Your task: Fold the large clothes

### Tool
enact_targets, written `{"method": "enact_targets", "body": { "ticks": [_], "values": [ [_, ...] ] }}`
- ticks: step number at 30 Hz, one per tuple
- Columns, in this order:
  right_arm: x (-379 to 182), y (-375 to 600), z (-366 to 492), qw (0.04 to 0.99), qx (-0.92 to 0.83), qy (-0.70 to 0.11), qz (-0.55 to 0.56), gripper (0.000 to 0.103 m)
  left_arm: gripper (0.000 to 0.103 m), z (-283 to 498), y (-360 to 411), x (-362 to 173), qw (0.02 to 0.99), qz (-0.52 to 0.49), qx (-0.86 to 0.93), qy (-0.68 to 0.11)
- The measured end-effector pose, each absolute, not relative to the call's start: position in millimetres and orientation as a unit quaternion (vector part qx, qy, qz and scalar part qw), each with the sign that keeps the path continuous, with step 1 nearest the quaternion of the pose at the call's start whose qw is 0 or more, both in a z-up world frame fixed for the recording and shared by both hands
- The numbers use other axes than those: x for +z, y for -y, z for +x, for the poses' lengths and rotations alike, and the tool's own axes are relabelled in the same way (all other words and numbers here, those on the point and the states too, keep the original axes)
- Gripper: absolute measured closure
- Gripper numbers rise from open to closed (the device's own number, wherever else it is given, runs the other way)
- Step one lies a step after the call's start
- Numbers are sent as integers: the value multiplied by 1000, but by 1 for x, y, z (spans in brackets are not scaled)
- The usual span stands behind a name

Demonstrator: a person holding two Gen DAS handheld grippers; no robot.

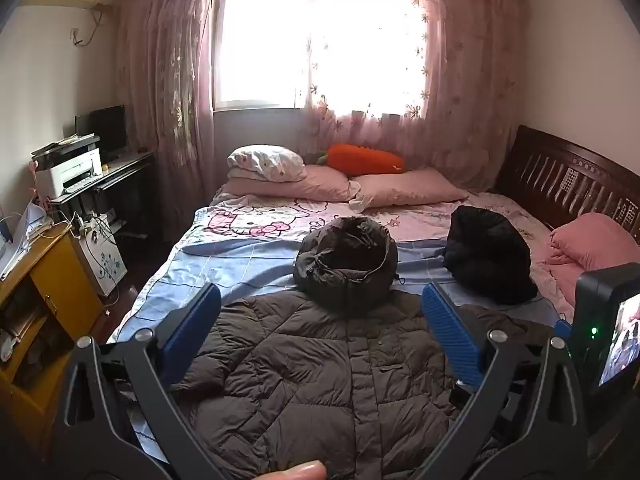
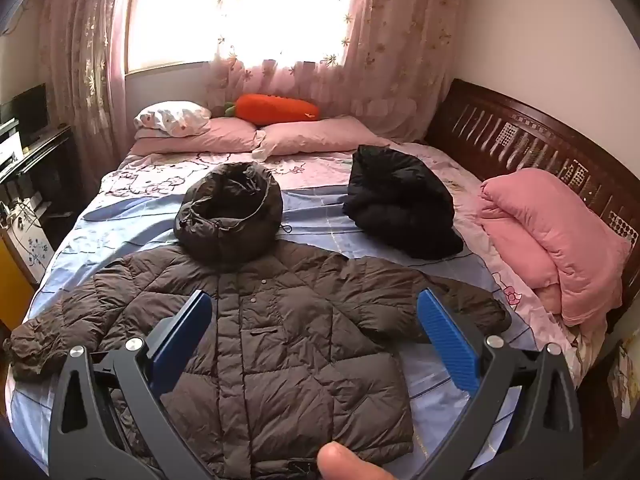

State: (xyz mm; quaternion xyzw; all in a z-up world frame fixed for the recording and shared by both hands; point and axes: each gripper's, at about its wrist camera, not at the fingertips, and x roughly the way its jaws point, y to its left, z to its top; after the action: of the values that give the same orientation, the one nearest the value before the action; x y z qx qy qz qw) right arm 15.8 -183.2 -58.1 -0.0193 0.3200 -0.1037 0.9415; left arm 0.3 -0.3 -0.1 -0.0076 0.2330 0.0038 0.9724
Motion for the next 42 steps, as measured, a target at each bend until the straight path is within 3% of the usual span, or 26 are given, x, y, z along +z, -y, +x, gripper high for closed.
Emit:
{"method": "enact_targets", "body": {
  "ticks": [15, 42],
  "values": [
    [-69, 171, 15, 922, -27, -385, 2, 1, 2, 9, -7, -18, 962, -28, 18, -271],
    [-71, 152, 6, 921, -5, -389, -17, 1, 2, 7, -15, -16, 956, -36, 17, -291]
  ]
}}
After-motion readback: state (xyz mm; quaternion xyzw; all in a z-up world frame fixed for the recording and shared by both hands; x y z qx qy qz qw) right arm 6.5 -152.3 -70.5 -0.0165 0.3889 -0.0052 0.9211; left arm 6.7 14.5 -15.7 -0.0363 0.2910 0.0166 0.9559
